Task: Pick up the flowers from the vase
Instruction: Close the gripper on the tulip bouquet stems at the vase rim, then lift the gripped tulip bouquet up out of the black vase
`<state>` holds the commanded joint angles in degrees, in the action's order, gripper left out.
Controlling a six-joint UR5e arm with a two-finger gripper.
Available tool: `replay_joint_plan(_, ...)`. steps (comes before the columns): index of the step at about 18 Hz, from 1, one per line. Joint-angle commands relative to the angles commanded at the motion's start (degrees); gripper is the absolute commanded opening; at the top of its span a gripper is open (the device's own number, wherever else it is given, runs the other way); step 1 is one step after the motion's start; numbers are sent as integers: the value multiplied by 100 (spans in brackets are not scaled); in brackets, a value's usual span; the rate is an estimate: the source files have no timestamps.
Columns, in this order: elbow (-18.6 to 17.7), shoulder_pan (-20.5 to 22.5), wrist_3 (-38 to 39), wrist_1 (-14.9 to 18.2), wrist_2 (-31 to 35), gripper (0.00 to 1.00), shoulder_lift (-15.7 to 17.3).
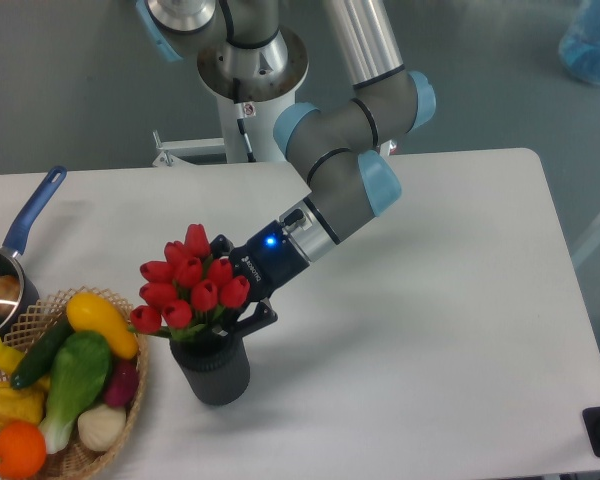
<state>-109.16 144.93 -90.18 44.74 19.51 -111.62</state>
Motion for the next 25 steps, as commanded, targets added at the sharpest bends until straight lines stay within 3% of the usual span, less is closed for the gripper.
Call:
replay_joint_plan(4,-9,0,9,0,-9,43,0)
replay_joint_plan(22,-62,79,26,0,-395,43,35)
replay_joint_plan(25,0,123,315,0,-483,43,105)
